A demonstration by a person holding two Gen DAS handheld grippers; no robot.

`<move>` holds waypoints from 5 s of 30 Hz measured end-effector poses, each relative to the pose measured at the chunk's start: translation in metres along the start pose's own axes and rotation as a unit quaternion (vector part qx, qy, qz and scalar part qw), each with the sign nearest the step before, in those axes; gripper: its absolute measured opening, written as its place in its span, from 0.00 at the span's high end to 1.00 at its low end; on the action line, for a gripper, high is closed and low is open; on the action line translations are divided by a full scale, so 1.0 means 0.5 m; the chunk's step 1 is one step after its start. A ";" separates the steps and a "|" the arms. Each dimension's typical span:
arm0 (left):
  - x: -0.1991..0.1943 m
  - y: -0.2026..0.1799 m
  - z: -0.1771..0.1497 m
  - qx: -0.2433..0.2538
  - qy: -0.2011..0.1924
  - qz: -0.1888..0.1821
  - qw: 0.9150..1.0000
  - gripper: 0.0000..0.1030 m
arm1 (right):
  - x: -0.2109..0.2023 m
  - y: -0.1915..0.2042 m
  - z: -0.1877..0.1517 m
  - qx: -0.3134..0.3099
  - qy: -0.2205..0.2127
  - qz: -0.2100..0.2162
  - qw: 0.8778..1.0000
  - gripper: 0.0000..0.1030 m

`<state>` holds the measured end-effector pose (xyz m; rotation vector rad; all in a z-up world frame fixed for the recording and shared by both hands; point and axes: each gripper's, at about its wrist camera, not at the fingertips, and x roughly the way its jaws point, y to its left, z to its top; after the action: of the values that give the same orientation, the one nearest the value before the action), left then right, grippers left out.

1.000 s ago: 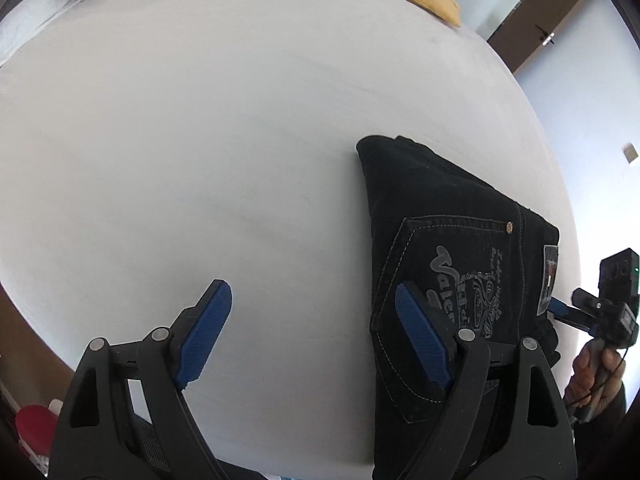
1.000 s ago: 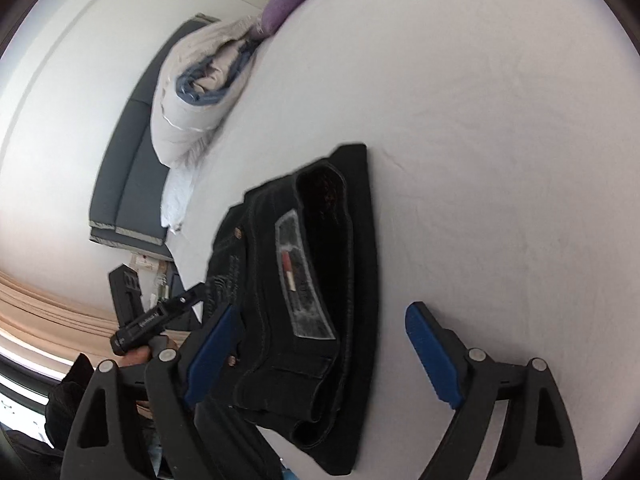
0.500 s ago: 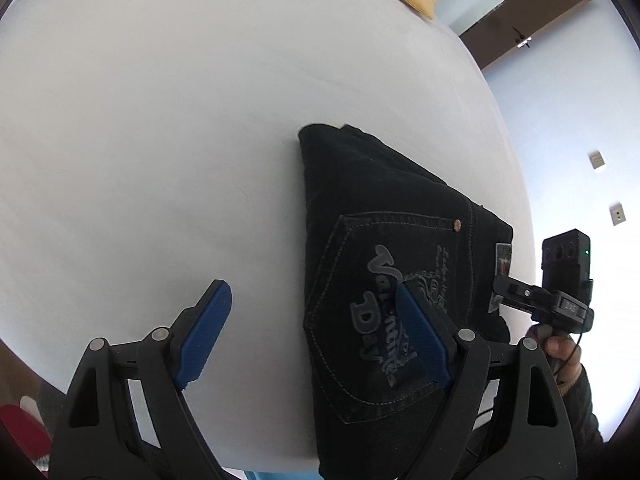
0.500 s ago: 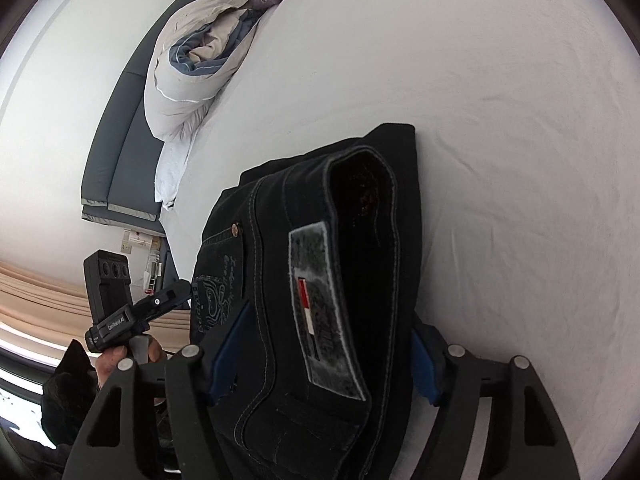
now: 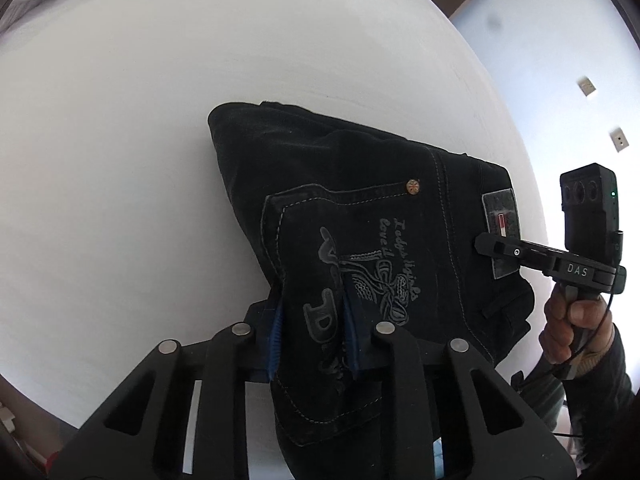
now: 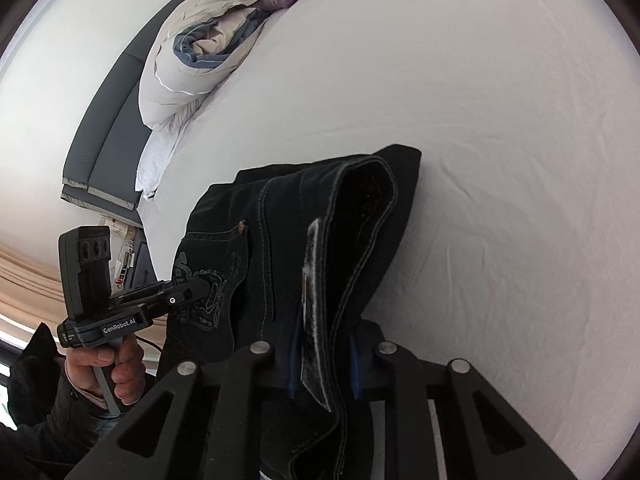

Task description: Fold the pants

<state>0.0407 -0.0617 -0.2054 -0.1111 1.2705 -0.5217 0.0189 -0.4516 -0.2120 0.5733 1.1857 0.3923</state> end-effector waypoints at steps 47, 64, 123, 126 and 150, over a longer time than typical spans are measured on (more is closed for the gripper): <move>-0.374 -0.409 0.016 0.099 -0.356 0.200 0.908 0.00 | -0.434 0.167 -0.094 -0.080 -0.428 -0.215 0.874 0.00; -0.369 -0.379 -0.008 0.041 -0.280 0.180 0.942 0.00 | -0.480 0.274 -0.149 -0.093 -0.393 -0.289 0.868 0.00; -0.309 -0.367 -0.018 0.034 -0.243 0.157 0.957 0.00 | -0.426 0.284 -0.125 -0.065 -0.310 -0.308 0.897 0.00; -0.309 -0.367 -0.019 0.034 -0.243 0.157 0.957 0.00 | -0.424 0.281 -0.126 -0.064 -0.309 -0.308 0.898 0.00; -0.301 -0.367 -0.023 0.031 -0.243 0.156 0.957 0.00 | -0.424 0.275 -0.128 -0.066 -0.299 -0.310 0.900 0.00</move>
<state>-0.0571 -0.1558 -0.0101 0.0165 0.7690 -0.2374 -0.1112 -0.4497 0.0135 0.1470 0.6776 -0.2447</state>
